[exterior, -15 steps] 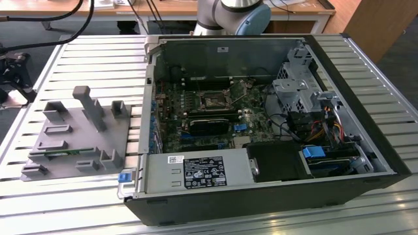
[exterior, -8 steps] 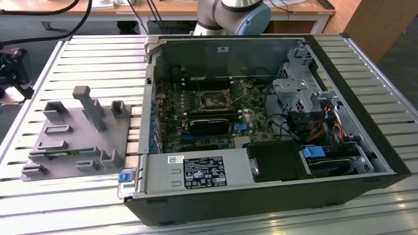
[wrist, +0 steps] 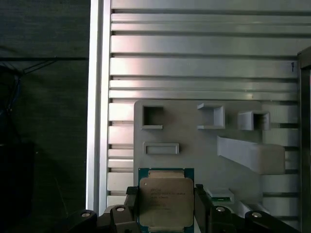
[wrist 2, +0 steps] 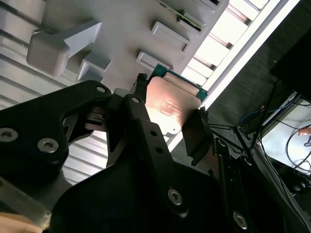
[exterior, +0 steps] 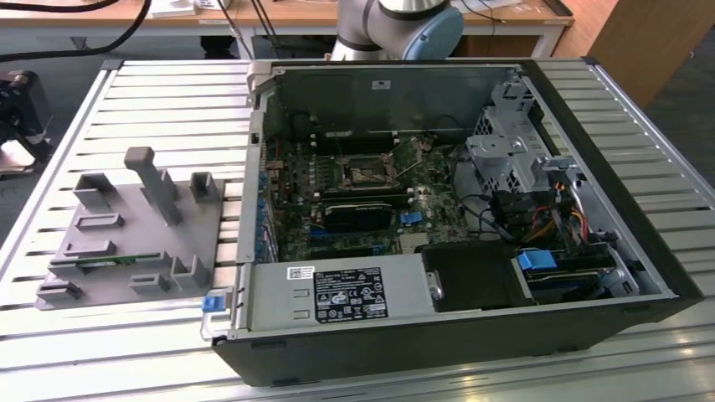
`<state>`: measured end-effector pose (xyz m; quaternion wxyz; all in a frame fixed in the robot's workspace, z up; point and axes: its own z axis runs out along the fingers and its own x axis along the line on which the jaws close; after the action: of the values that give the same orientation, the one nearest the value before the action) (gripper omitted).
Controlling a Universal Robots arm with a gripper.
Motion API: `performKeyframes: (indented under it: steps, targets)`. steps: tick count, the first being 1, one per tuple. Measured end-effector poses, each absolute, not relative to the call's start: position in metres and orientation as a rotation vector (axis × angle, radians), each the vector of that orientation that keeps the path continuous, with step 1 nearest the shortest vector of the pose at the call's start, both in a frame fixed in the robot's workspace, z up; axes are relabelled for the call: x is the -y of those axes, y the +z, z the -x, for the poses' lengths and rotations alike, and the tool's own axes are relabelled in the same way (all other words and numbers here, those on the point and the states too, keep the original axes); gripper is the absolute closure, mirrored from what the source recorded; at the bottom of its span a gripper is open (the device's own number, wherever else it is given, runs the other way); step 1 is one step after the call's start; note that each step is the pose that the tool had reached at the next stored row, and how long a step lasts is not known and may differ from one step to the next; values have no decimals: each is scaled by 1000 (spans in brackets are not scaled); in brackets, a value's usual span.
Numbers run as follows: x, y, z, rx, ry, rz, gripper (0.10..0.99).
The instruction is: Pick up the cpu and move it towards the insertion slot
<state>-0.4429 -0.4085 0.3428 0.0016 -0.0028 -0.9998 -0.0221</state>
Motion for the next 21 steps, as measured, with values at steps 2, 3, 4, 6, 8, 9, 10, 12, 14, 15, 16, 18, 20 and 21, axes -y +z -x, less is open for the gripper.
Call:
performKeyframes:
  steps: [2,3,4,6,8,9,10,12,14,15,16,18,20,21]
  targets:
    - [409,347,443,3138,-69,9,545]
    - [409,349,443,3138,-69,9,545]
    - [409,351,443,3138,-69,9,545]
    - [409,355,443,3138,-69,9,545]
    - [408,359,443,3138,-69,9,545]
    - [409,361,443,3138,-69,9,545]
    - [409,363,443,3138,-69,9,545]
    - [409,366,443,3138,-69,9,545]
    - [409,371,443,3138,-69,9,545]
    - [409,374,443,3138,-69,9,545]
    - [408,376,443,3138,-69,9,545]
    - [408,382,443,3138,-69,9,545]
    - [409,385,443,3138,-69,9,545]
    - [409,386,443,3138,-69,9,545]
